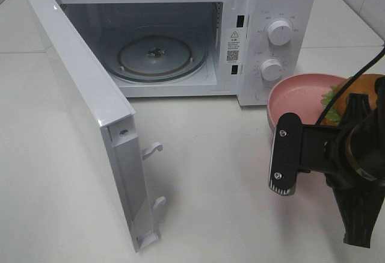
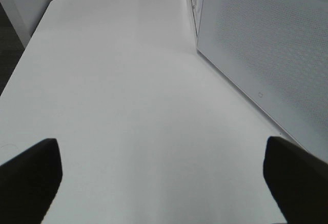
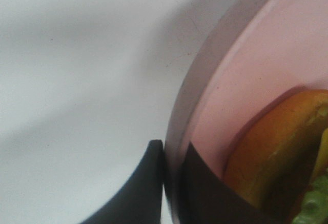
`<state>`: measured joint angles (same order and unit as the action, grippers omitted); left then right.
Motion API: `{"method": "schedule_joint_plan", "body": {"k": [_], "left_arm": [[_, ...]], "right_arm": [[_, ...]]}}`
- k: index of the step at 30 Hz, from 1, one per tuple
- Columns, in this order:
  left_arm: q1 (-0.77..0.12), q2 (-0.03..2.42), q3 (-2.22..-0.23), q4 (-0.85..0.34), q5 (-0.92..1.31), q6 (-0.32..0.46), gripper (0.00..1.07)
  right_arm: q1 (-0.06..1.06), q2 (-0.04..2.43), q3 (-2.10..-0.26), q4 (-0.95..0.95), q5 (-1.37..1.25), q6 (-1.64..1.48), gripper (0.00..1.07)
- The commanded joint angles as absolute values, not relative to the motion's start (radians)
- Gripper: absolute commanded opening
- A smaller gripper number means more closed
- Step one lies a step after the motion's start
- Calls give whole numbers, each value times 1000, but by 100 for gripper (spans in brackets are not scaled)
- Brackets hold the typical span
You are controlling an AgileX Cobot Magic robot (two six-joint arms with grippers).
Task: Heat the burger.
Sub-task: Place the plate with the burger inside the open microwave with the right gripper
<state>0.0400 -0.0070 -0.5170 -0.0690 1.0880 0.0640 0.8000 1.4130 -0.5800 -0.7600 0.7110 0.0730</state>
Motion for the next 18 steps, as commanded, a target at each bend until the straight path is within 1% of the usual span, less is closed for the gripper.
{"method": "schedule_joint_plan", "body": {"k": [1, 10, 15, 18], "left_arm": [[42, -19, -518, -70, 1070, 63, 100], [42, -19, -518, -70, 1070, 63, 100], [42, -19, -518, -70, 1070, 63, 100], [42, -19, -518, -70, 1070, 63, 100]], "right_arm": [[801, 1408, -579, -820, 693, 0, 1], [801, 1408, -579, -820, 598, -92, 1], [801, 1408, -579, -820, 527, -247, 1], [801, 1408, -579, -820, 511, -284, 2]]}}
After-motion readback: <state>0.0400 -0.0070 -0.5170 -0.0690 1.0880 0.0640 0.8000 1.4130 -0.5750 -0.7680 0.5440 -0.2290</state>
